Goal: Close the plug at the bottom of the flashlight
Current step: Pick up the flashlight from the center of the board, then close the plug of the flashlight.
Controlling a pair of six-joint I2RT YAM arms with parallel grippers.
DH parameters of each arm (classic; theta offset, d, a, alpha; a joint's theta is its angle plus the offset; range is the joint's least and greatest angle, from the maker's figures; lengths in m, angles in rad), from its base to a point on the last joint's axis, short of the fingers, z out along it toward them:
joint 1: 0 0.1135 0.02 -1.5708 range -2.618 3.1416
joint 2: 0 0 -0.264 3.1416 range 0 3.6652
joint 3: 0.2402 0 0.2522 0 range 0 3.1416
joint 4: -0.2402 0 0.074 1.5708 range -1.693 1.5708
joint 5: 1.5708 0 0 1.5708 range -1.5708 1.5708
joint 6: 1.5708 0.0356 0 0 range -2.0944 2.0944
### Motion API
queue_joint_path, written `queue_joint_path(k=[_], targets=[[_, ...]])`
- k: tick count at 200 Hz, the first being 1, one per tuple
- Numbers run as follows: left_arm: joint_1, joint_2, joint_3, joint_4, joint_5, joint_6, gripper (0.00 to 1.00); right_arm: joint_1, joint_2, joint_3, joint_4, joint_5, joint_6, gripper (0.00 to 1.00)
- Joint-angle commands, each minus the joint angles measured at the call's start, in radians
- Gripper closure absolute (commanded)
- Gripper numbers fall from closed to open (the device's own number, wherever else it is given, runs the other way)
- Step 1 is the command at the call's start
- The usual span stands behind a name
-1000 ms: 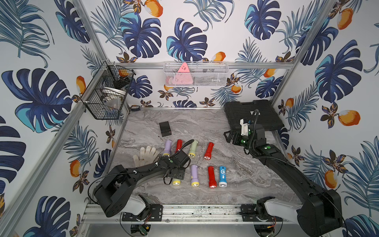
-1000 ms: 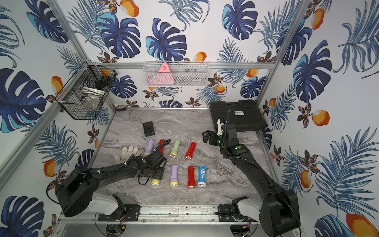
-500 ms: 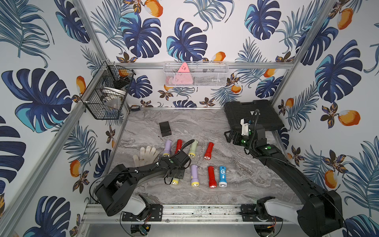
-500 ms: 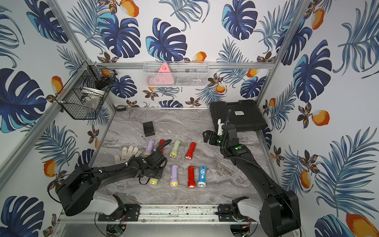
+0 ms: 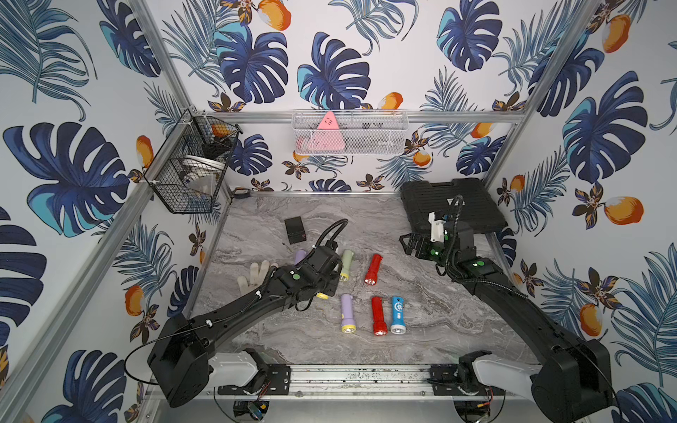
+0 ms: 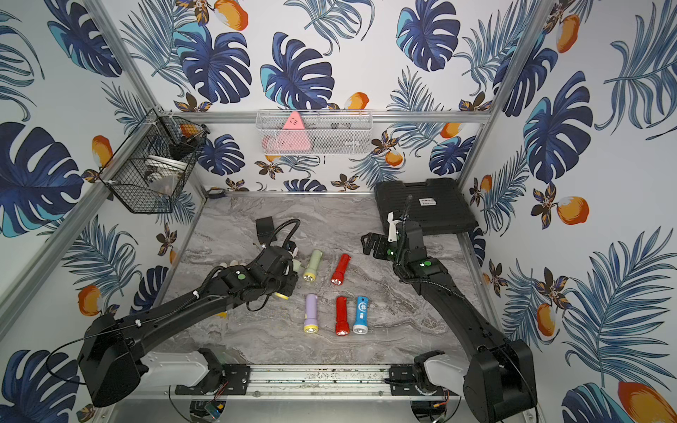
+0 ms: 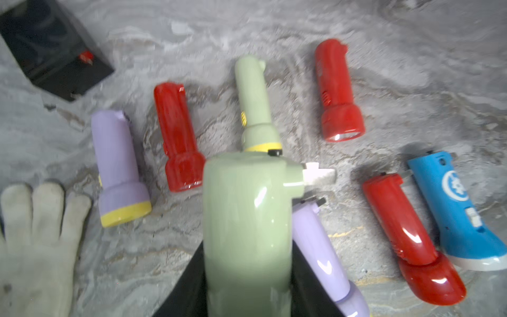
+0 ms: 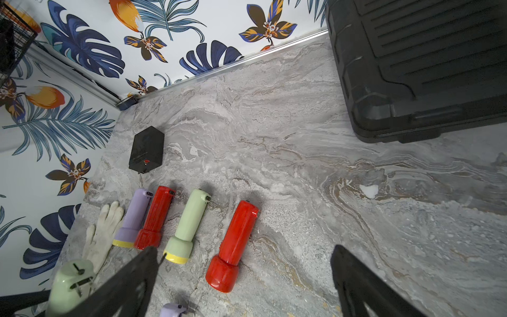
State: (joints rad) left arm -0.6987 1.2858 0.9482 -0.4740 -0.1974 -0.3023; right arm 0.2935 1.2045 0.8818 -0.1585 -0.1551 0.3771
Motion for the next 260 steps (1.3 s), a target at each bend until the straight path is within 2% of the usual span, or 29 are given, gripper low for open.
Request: queue_joint_path(k=[1,32,61,86,99,134,166,209,260], targets=[[0.002,-0.009,0.034,0.157,0.051,0.14,1.0,-0.001,0.004,0.006,0.049,-0.039,-0.008,0.0],[0.021,-0.029,-0.01,0.403,0.19,0.199,1.0,-0.002,-0.017,-0.008,0.087,-0.064,-0.021,0.0],[0.056,-0.06,-0.139,0.728,0.358,0.23,1.0,0.001,-0.053,0.007,0.091,-0.173,-0.039,0.0],[0.116,-0.065,-0.2,0.874,0.478,0.164,1.0,0.004,-0.08,0.025,0.096,-0.265,-0.058,0.0],[0.157,-0.065,-0.225,0.947,0.595,0.137,1.0,0.007,-0.086,0.036,0.093,-0.307,-0.071,0.0],[0.208,-0.093,-0.371,1.338,0.839,0.145,1.0,0.043,-0.093,0.052,0.12,-0.426,-0.087,0.0],[0.263,-0.071,-0.383,1.442,1.02,0.089,1.0,0.107,-0.087,0.088,0.137,-0.508,-0.124,0.0],[0.277,-0.008,-0.403,1.64,1.116,-0.032,1.0,0.187,-0.064,0.127,0.155,-0.609,-0.159,0.06],[0.276,0.033,-0.405,1.704,1.166,-0.07,1.0,0.215,-0.022,0.188,0.135,-0.695,-0.185,0.1]])
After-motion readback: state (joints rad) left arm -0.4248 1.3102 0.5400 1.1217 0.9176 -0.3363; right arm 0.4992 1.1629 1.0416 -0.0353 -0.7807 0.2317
